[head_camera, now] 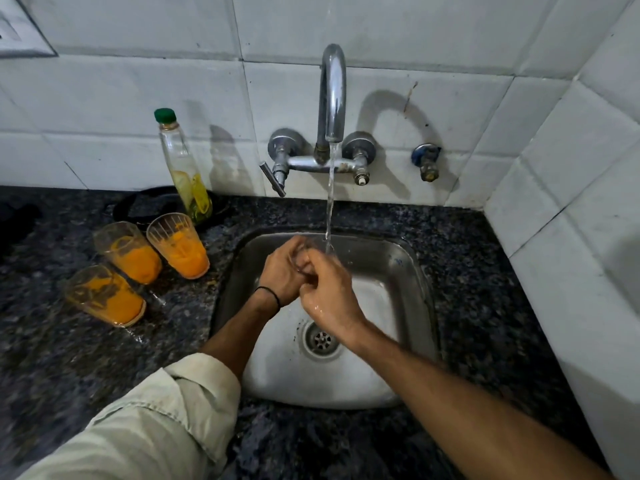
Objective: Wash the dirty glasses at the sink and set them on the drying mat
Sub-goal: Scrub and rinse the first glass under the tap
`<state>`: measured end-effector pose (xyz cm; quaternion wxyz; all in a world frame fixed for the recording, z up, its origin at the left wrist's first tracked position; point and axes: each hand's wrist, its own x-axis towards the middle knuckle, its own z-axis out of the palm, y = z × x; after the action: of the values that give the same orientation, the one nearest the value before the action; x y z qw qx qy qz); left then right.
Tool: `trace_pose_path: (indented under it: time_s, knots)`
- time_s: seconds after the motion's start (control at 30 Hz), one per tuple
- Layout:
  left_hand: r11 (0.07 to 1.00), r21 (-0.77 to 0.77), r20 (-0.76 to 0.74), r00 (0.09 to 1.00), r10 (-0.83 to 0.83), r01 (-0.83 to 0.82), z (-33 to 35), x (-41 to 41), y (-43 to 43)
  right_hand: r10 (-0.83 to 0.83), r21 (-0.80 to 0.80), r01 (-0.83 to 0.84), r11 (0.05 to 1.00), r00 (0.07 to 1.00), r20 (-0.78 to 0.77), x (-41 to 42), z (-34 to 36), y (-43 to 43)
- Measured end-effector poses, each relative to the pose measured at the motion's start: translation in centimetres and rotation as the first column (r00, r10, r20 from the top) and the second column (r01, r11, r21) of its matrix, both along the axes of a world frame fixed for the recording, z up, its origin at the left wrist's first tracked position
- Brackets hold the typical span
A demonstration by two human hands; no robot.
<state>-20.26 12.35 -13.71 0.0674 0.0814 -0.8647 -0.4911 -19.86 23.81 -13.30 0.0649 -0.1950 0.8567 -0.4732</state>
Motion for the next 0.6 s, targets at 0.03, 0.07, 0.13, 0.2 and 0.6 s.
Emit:
trace_pose_path:
  time_s: [0.03, 0.07, 0.13, 0.2, 0.6]
  knots:
    - [1.000, -0.018, 0.008, 1.000, 0.008, -0.008, -0.1, -0.1, -0.1, -0.026, -0.007, 0.026, 1.000, 0.996, -0.081, 0.8, -0.3, 0.1]
    - [0.998, -0.055, 0.021, 1.000, -0.002, 0.003, -0.2, -0.2, -0.3, -0.043, 0.005, 0.045, 0.999, 0.988, -0.149, 1.3, -0.5, 0.4]
    - [0.991, -0.125, 0.040, 0.999, -0.037, 0.042, -0.2, 0.0, -0.1, -0.060, -0.002, 0.061, 0.998, 0.993, -0.100, 1.0, -0.1, 0.8]
    - [0.978, -0.205, 0.060, 0.998, -0.033, 0.045, 0.1, 0.2, 0.7, -0.086, -0.070, 0.095, 0.993, 0.988, 0.126, -0.2, 0.6, 0.4]
    - [0.527, -0.736, 0.496, 0.868, -0.007, 0.425, 6.2, -1.1, 2.8, 0.086, -0.307, 0.819, 0.485, 0.305, 0.948, -0.2, -3.1, -1.5]
